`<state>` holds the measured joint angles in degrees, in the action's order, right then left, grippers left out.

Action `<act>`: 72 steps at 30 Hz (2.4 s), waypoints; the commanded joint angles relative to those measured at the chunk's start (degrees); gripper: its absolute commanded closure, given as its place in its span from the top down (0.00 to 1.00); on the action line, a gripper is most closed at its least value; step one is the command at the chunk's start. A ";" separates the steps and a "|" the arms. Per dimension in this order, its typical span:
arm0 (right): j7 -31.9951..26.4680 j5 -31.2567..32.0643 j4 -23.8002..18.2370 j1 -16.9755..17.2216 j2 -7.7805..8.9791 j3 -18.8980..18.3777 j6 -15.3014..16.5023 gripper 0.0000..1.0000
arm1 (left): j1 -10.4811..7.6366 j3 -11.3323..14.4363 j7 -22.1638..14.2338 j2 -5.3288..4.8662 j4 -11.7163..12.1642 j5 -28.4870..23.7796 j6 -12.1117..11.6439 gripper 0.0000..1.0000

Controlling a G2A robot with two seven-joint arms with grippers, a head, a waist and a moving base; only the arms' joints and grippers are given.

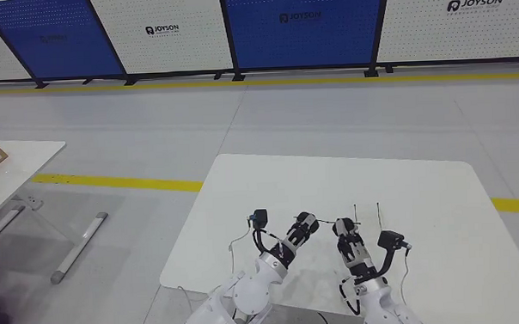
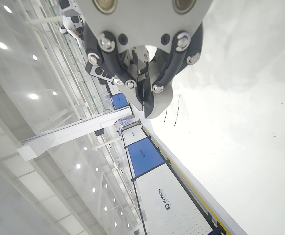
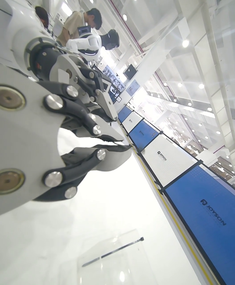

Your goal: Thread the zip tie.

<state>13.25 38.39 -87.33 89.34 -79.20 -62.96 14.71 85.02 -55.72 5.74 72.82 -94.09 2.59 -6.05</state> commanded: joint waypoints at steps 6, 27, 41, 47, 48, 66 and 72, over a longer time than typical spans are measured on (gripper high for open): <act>-0.95 0.29 0.02 -0.12 -0.03 0.25 0.18 0.00 | 0.00 0.00 0.00 0.00 0.00 0.00 0.00 0.00; -5.47 -2.95 0.56 -1.21 0.14 -0.43 3.19 0.00 | -0.31 -0.20 -1.47 0.19 -0.14 -2.08 -0.82 0.00; -6.52 -3.66 0.89 -1.74 0.11 -0.02 4.46 0.00 | 0.27 -1.21 -4.13 0.13 -0.75 -4.03 -2.13 0.00; -5.09 -2.54 0.57 -1.55 0.08 -0.18 2.97 0.00 | 0.24 -1.53 -2.81 0.18 -0.30 -2.68 -1.27 0.00; -4.74 -2.19 0.43 -1.45 0.06 -0.09 2.64 0.00 | 0.19 -1.47 -2.59 0.21 -0.17 -2.49 -1.07 0.00; -3.66 -0.55 -0.58 -1.07 0.00 -0.07 0.70 0.00 | -0.21 -1.01 -1.83 0.55 0.10 -0.25 0.85 0.04; -3.38 -0.23 -0.62 -1.05 -0.03 -0.07 0.33 0.00 | -0.11 -1.18 -1.82 0.60 0.04 -0.14 0.91 0.23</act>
<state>9.84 38.13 -87.96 88.30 -79.23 -63.05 15.10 84.88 -56.87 3.86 73.41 -94.03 2.44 -5.11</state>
